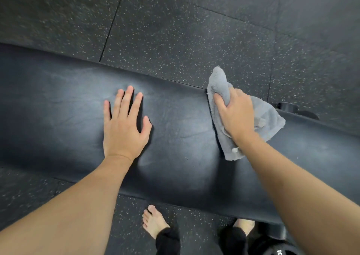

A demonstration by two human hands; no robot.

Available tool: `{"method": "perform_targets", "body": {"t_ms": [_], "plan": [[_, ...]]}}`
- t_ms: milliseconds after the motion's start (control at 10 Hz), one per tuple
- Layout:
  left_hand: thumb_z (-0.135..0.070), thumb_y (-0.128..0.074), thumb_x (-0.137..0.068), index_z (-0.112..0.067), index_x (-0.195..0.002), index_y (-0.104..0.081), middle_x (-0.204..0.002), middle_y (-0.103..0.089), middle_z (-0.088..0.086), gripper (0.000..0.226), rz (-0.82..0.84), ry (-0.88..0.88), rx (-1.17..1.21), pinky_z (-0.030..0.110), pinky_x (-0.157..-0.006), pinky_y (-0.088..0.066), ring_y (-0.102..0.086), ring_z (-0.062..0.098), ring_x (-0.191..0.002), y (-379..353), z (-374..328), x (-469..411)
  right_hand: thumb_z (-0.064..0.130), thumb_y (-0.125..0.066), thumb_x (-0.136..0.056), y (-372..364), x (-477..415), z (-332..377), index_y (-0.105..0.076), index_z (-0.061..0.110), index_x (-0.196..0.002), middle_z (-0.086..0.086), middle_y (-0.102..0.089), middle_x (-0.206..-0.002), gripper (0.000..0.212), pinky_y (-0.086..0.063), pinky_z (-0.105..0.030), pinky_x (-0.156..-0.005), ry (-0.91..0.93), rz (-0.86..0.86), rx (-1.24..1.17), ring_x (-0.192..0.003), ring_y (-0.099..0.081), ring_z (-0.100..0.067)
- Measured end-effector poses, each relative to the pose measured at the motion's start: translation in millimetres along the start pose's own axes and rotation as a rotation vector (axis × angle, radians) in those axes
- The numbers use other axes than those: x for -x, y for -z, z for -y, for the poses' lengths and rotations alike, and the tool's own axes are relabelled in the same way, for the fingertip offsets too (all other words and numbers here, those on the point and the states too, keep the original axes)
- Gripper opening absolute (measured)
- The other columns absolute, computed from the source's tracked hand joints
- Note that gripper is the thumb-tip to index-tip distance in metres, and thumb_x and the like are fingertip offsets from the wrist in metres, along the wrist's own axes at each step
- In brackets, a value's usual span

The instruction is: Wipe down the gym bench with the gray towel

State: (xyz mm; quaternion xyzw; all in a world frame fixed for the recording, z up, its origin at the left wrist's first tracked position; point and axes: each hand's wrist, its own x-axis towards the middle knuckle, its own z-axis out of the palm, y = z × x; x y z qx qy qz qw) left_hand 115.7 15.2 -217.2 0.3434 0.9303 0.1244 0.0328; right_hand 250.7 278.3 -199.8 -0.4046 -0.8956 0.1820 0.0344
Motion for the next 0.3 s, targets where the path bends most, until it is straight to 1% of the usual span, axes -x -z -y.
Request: {"method": "perform_targets", "body": {"t_ms": [100, 200, 300], "plan": [[-0.040, -0.036, -0.095, -0.017, -0.158, -0.036, -0.170, -0.026, 0.007, 0.067, 0.061, 0.007, 0.030, 0.054, -0.128, -0.010, -0.020, 0.028, -0.158, 1.2, 0.1, 1.6, 0.053, -0.036, -0.097, -16.1, 19.8, 14.1, -0.060, 0.009, -0.126, -0.018, -0.057, -0.137, 0.058, -0.029, -0.052, -0.116, -0.035, 0.013, -0.006, -0.136, -0.043, -0.036], [-0.040, -0.048, -0.098, -0.019, -0.160, -0.032, -0.173, -0.015, 0.000, 0.068, 0.204, 0.046, 0.161, 0.051, -0.129, -0.003, -0.009, 0.022, -0.160, 21.6, 2.2, -2.1, 0.048, -0.041, -0.105, -10.5, 52.9, 27.6, -0.032, 0.009, -0.157, -0.018, -0.021, -0.167, 0.065, -0.008, -0.047, -0.128, 0.032, 0.175, -0.032, -0.157, -0.008, -0.034], [-0.038, -0.062, -0.099, -0.019, -0.161, -0.028, -0.173, -0.005, -0.005, 0.074, 0.360, 0.091, 0.240, 0.049, -0.129, -0.005, -0.004, 0.014, -0.160, 64.7, 3.3, 9.9, 0.065, -0.022, -0.100, 13.8, 96.2, 24.5, -0.024, 0.015, -0.161, -0.019, -0.010, -0.170, 0.079, -0.013, -0.047, -0.128, 0.126, 0.335, 0.134, -0.158, -0.006, -0.035]]}}
